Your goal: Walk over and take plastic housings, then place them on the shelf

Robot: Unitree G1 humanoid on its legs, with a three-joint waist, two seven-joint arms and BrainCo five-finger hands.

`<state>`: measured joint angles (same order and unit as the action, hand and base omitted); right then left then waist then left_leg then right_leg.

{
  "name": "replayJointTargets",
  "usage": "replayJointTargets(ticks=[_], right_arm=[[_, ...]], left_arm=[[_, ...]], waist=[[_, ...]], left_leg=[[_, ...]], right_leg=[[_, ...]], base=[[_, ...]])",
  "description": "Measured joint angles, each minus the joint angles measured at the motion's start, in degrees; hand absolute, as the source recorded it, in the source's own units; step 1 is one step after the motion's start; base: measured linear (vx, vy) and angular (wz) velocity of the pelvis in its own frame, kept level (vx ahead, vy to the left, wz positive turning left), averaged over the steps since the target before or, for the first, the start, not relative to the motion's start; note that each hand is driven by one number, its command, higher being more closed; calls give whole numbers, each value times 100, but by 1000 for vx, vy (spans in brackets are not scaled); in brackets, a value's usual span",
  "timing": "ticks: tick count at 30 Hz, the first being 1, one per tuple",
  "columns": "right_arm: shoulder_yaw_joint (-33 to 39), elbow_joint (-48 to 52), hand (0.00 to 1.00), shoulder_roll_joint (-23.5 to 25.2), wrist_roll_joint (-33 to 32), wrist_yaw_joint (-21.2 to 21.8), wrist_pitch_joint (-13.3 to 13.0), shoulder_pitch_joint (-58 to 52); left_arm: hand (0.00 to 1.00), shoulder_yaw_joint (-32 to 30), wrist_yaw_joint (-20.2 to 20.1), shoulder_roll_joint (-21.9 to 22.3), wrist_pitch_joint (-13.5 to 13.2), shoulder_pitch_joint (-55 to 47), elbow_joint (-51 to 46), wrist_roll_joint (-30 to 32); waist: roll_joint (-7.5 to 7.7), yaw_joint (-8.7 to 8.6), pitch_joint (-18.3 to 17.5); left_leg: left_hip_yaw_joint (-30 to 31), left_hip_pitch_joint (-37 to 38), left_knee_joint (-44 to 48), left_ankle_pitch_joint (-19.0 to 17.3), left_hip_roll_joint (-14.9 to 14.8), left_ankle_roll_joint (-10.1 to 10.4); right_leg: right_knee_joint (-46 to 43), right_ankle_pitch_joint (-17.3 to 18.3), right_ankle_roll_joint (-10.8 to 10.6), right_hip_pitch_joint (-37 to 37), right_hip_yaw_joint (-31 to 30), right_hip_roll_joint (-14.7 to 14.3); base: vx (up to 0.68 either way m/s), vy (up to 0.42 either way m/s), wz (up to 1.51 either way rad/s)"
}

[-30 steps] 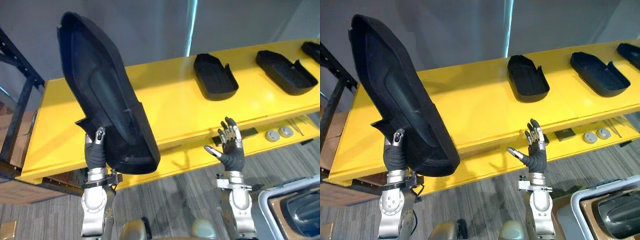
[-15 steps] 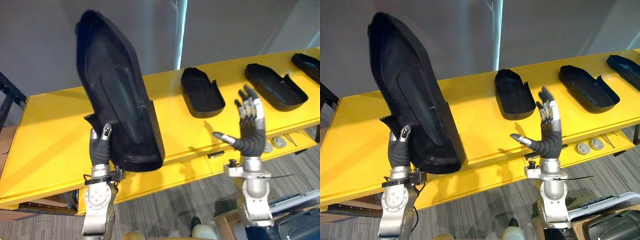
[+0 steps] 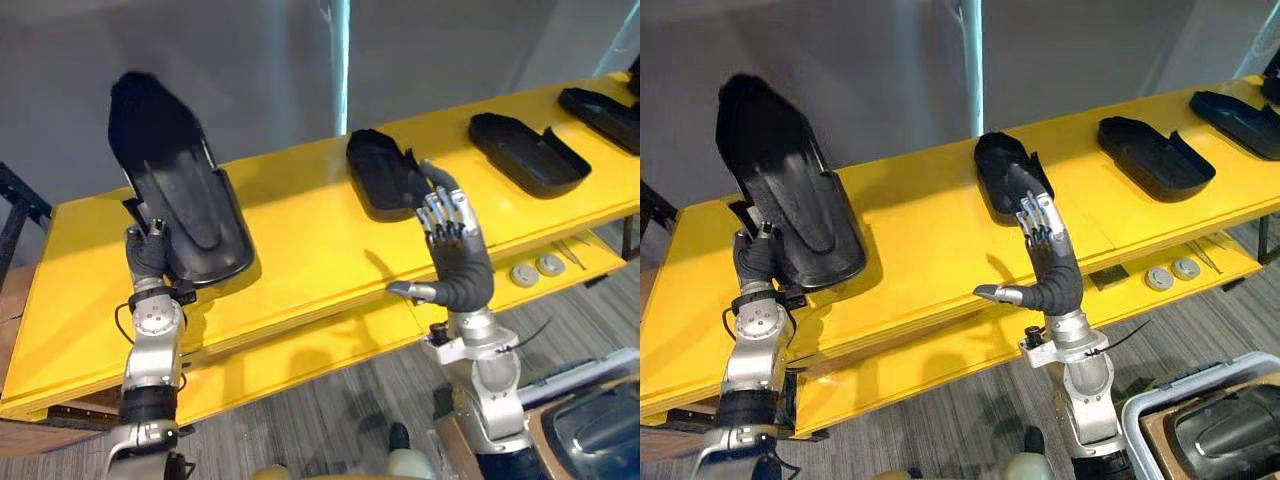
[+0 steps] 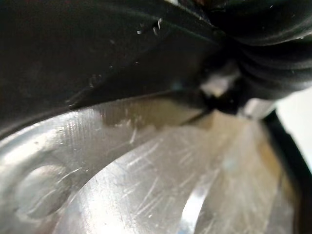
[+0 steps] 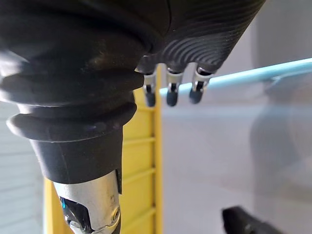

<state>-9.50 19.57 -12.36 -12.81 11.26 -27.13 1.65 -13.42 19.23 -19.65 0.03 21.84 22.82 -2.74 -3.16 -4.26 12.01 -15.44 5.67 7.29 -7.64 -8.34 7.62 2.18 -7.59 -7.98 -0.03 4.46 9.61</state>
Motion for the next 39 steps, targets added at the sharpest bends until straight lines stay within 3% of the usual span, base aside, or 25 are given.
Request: replayJointTargets(ticks=[3, 5, 8, 10, 14, 18, 29, 36, 37, 39], right_arm=[[-14, 7, 0, -234, -16, 164, 122, 435], [-26, 14, 0, -379, -158, 237, 164, 900], [-196, 102, 0, -419, -223, 244, 310, 1331], [-332, 337, 0, -429, -223, 241, 366, 1329], [-652, 735, 0, -461, -222, 236, 459, 1334], [-831, 924, 0, -461, -222, 236, 489, 1326], [-1208, 1062, 0, -497, -272, 137, 495, 1308], [-1508, 1128, 0, -498, -314, 95, 452, 1227], [-1553, 1128, 0, -498, -283, 0, 459, 1216], [-1578, 1116, 0, -497, -210, -101, 486, 1212]], left_arm=[[100, 18, 50, -27, 289, 666, 595, -343], [100, 41, 37, -34, 489, 1198, 830, -657], [100, 121, -45, -213, 853, 1771, 1054, -923], [100, 138, -150, -293, 1105, 1904, 1086, -1024], [100, 139, -346, -654, 1425, 2111, 1185, -1086], [100, 155, -593, -715, 1683, 2199, 1183, -964], [100, 238, -834, -1099, 2170, 2300, 1258, -511], [100, 234, -1062, -1206, 2265, 2446, 1425, -357], [0, 234, -1081, -1221, 2264, 2449, 1453, -356], [0, 236, -1101, -1281, 2264, 2451, 1472, -360]], waist=[[-151, -203, 147], [-223, -301, 536], [-193, -470, 1028], [-207, -546, 1154], [-223, -559, 1188], [-243, -540, 1198], [-295, -521, 1226], [-296, -457, 1226], [-296, -453, 1226], [-296, -455, 1226]], left_leg=[[4, -218, 14, 82, 130, -101], [-23, -314, 35, 146, 251, -180], [-99, -532, 65, 225, 346, -208], [-125, -678, 62, 260, 353, -207], [-266, -691, -38, 320, 351, -174], [-276, -678, -80, 339, 379, -161], [-338, -715, -80, 338, 379, -158], [-276, -787, -55, 346, 338, -141], [-262, -793, -48, 345, 335, -140], [-229, -857, 23, 334, 321, -127]], right_leg=[[-332, 57, -17, -390, -105, 121], [-734, 167, -41, -706, -268, 232], [-1158, 312, -18, -1193, -442, 314], [-1242, 310, -22, -1395, -472, 321], [-1483, 349, -34, -1646, -599, 290], [-1701, 477, -46, -1741, -615, 324], [-2009, 652, -28, -1948, -653, 337], [-2039, 652, -26, -1985, -603, 338], [-2038, 651, -26, -1977, -591, 340], [-2032, 650, -24, -1978, -561, 341]], base=[[-83, 46, -4], [-128, 31, -11], [-168, -21, -12], [-93, -39, -4], [-10, -26, -10], [15, -8, 4], [1, -2, 0], [11, -21, 4], [7, -15, 6], [3, -17, 8]])
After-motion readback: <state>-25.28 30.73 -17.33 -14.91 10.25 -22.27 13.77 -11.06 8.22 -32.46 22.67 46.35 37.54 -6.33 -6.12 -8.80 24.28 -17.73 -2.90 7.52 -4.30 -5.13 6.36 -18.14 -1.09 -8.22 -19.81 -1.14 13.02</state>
